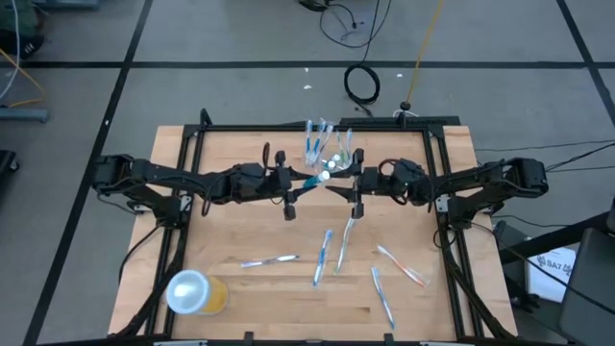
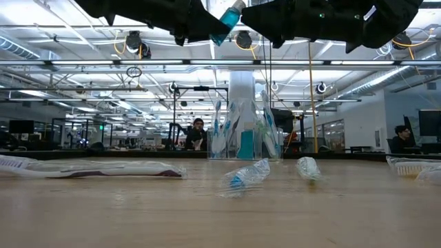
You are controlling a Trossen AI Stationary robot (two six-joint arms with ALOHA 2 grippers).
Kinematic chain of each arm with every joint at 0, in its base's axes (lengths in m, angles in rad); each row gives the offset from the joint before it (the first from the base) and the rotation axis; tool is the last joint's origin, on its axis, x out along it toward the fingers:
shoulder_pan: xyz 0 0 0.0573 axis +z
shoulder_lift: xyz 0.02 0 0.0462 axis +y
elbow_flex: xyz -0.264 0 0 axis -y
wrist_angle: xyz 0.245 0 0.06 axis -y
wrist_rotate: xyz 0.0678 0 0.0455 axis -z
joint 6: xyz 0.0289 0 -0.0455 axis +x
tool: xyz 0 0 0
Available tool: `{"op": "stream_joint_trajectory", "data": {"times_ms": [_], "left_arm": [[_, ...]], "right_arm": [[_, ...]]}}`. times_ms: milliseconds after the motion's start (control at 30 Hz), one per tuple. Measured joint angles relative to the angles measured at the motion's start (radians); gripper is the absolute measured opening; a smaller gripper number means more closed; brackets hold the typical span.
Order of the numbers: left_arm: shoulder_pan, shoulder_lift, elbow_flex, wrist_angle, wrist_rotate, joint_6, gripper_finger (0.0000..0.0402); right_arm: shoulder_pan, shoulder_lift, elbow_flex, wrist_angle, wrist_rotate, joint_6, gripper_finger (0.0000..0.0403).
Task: Pick & Place toothbrushing station
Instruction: Put the blue mouthwash into the transparent organizer
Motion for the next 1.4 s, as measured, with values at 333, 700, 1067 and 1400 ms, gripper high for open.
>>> {"op": "stream_joint_trajectory", "data": {"times_ms": [333, 700, 1067, 1400], "left_arm": [[0.0, 0.0, 0.0, -0.004, 0.004, -0.005, 0.0113], [0.0, 0.0, 0.001, 0.012, 0.006, -0.003, 0.0113], [0.0, 0.0, 0.001, 0.019, 0.008, 0.002, 0.0113], [0.0, 0.0, 0.001, 0.011, 0.013, 0.003, 0.0113]], "right_arm": [[0.0, 0.003, -0.001, 0.019, 0.003, 0.023, 0.015], [0.0, 0.019, 0.0, 0.092, 0.002, 0.041, 0.0209], [0.0, 0.181, 0.028, 0.365, -0.001, 0.122, 0.0212], [-0.002, 0.229, 0.085, 0.347, 0.001, 0.128, 0.0197]]}}
